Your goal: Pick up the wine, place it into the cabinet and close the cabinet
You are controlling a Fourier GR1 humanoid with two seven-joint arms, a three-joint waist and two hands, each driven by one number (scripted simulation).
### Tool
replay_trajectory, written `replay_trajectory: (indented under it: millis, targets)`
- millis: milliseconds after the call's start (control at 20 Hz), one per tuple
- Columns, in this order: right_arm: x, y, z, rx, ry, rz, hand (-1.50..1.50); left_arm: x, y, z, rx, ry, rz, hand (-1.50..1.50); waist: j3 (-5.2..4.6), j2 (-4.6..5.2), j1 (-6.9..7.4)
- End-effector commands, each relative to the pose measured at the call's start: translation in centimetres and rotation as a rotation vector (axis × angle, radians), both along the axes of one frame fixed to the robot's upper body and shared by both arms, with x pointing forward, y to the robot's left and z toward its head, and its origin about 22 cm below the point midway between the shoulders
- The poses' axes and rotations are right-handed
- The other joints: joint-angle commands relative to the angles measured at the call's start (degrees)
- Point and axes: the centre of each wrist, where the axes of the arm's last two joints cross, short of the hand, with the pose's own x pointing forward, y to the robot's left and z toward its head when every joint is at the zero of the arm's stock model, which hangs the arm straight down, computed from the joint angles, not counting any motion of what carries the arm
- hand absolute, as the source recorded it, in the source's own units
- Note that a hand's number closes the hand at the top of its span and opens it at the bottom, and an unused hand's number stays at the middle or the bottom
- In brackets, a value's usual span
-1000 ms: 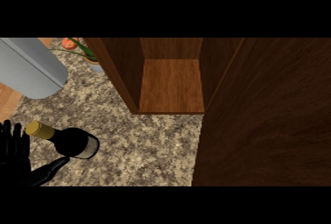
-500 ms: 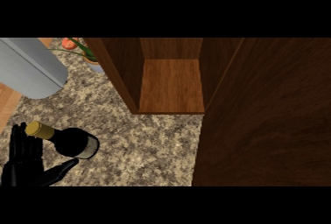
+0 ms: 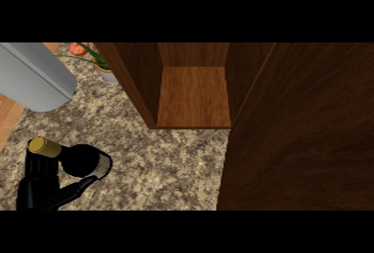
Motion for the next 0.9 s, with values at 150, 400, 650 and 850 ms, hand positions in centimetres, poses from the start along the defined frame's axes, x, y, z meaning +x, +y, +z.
replay_trajectory:
  millis: [150,400,650,850]
  targets:
    - [-3.9,-0.2,1.3,0.026,-0.044,0.035,-1.50,1.0,-0.8,-1.5,-0.014,0.023,0.001,-1.50,-0.01,-0.04,-0.16]
    - [-3.6,-0.4,1.0,0.022,-0.041,0.034,-1.50,0.0,2.5,-3.8,-0.016,0.011,0.015,-1.50,-0.02,0.00,-0.24]
    - [-3.7,0.0,0.6,0.017,-0.034,0.040,-1.50,1.8,0.3,-3.1,-0.042,0.000,-0.022,-1.50,0.00,-0.02,-0.16]
    - [-3.9,-0.3,0.9,0.031,-0.046,0.029,-1.50,1.9,1.7,-3.7,-0.054,0.001,-0.022,-1.50,-0.01,-0.02,-0.21]
